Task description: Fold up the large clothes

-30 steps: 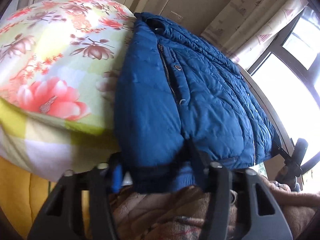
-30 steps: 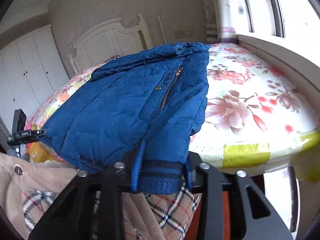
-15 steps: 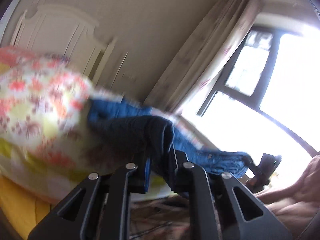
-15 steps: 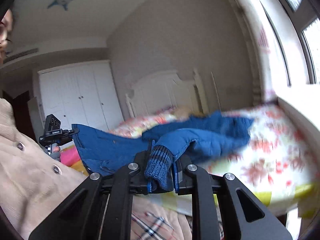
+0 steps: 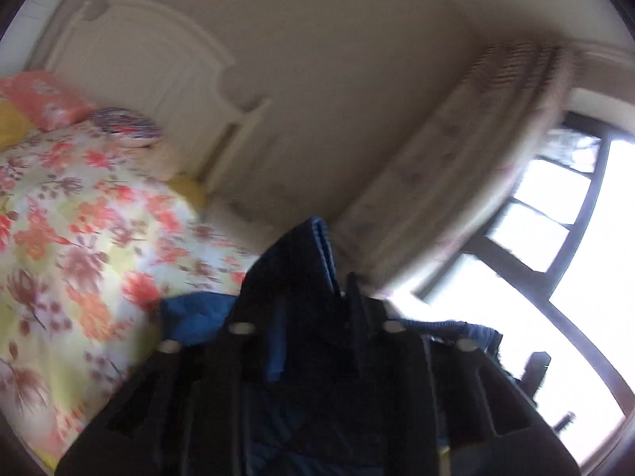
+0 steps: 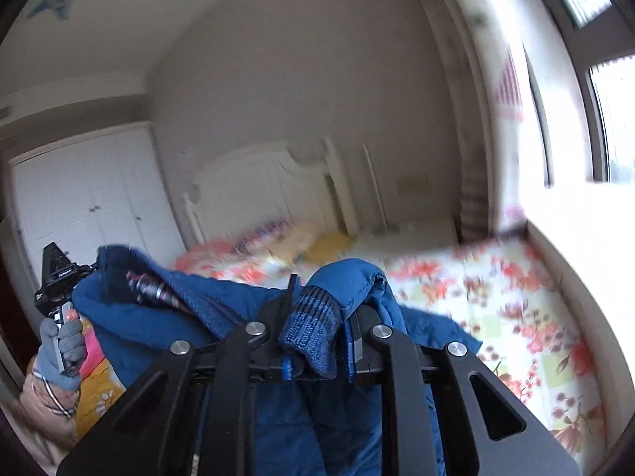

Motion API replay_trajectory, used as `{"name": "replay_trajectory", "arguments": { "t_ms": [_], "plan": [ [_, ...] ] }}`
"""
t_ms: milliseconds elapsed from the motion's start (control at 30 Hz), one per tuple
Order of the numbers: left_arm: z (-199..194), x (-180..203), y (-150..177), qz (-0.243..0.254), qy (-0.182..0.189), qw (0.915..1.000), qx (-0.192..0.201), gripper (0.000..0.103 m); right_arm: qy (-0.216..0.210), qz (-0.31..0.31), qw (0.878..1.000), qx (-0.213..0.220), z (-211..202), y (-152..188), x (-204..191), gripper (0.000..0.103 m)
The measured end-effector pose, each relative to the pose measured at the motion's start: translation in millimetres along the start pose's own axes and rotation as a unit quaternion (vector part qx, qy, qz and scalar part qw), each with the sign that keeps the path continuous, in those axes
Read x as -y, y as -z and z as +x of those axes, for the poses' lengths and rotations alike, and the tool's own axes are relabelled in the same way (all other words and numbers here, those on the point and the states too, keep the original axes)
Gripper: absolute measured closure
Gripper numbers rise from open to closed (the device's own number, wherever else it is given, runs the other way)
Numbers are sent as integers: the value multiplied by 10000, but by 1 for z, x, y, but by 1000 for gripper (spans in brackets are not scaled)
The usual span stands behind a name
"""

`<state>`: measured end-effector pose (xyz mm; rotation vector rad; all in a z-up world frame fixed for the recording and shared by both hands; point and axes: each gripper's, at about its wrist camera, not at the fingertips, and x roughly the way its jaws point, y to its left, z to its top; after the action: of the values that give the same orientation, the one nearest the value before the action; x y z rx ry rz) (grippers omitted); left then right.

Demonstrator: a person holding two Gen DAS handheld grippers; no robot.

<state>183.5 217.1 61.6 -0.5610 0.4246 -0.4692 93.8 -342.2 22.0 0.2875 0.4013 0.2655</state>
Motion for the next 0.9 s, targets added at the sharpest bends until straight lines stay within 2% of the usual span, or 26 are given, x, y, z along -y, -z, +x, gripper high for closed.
{"name": "replay_trajectory", "arguments": {
  "t_ms": [33,67,100,133,167,200,233,267,367,533,700,900],
  "plan": [
    [17,-9,-7,-46,-469,9988,93,16,52,184,9996,-220,19,-4,13,76],
    [33,-16,-15,-45,-784,9968,132,11,68,448,9979,-467,40,-7,30,71],
    [47,-27,-21,-35,-1068,9941,158,11,162,610,9966,-530,47,-5,41,60],
    [55,-35,-25,-38,-1302,9914,153,11,303,777,9951,-524,52,-3,53,47],
    [62,-43,-29,-38,-1433,9896,103,11,439,922,9938,-439,52,0,66,40],
    [70,-53,-30,-1,-1564,9877,-48,11,500,1013,9930,-351,50,1,74,24],
    [74,-60,-30,24,-1630,9866,-119,11,482,1167,9917,-223,46,3,87,21],
    [77,-67,-28,65,-1691,9854,-192,11,448,1275,9907,-171,44,4,97,21],
    [79,-81,-12,295,-1736,9829,-542,11,820,1356,9870,-262,41,7,129,22],
    [114,-81,12,720,-1312,9779,-1461,8,946,920,9859,-1029,71,21,137,25],
    [173,-66,27,1165,-1062,9596,-2331,8,830,368,9832,-1581,110,38,113,25],
    [227,-61,38,1432,-1058,9359,-3040,9,699,83,9772,-2003,141,38,109,25]
  ]
}}
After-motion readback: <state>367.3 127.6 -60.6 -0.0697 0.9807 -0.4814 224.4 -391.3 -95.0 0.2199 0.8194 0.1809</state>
